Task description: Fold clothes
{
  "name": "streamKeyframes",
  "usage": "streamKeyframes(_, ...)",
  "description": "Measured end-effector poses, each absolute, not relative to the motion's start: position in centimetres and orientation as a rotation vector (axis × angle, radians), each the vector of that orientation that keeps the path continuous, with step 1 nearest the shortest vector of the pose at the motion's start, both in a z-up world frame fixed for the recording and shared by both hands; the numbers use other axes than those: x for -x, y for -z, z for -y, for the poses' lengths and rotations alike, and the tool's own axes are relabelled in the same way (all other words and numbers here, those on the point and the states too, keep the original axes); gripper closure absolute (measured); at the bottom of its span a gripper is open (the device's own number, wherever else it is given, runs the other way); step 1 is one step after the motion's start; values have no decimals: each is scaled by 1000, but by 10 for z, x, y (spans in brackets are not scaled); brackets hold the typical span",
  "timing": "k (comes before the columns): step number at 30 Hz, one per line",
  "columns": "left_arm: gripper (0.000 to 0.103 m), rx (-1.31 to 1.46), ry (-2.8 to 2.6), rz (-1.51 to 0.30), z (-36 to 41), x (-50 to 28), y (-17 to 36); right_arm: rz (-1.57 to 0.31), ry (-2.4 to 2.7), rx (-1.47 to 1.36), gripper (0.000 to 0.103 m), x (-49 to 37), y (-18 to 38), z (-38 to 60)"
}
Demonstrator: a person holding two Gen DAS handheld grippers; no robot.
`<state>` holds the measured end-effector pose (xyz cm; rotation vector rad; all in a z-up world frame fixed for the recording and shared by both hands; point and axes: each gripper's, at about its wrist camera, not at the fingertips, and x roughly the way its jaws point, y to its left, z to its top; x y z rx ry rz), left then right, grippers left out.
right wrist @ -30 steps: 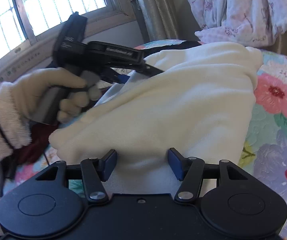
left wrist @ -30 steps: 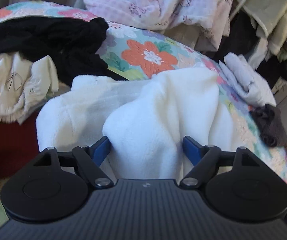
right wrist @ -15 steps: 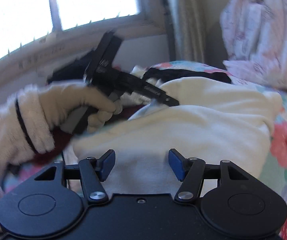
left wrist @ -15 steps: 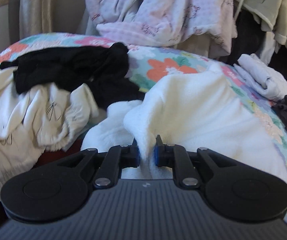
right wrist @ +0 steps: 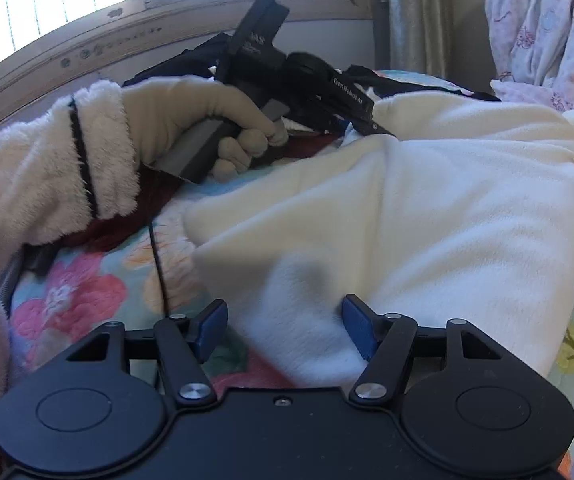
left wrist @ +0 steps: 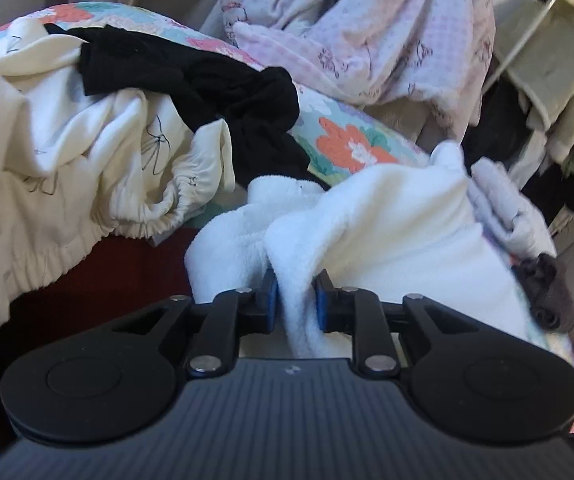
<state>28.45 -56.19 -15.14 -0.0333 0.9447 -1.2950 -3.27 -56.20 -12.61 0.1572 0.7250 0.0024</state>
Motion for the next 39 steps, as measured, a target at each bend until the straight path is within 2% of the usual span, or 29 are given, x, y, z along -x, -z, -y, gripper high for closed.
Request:
streamKeyframes(6, 83, 217, 1322, -900, 533, -275, 114, -625, -23, -272, 34, 29, 107, 583)
streamKeyframes(10, 83, 194, 1427, -854, 515, -244, 87, -631, -39, -235, 33, 5, 134, 572)
streamKeyframes(11, 79, 161, 1505, -854, 513, -233, 84, -633, -48, -249, 33, 1, 141, 570)
streamKeyframes(15, 79, 43, 1596, -902, 509, -190, 104, -691, -75, -279, 33, -2, 143, 566)
streamKeyframes(18, 83, -10, 1519, -993, 519, -182, 136, -735, -113, -268, 33, 4, 139, 563)
streamKeyframes(23, 83, -18, 1503, -998, 517, -189, 134, -795, -128, -223, 36, 24, 119, 572)
streamKeyframes(26, 84, 3, 1502, -1013, 511, -191, 139, -713, -2, -307, 36, 47, 84, 622)
streamKeyframes(32, 84, 59, 1510, -1044, 504, -197, 149, -560, 244, -615, 35, 59, 60, 754)
streamKeyframes(39, 84, 67, 1542, -1044, 508, -201, 151, -591, 397, -815, 31, 15, 118, 837)
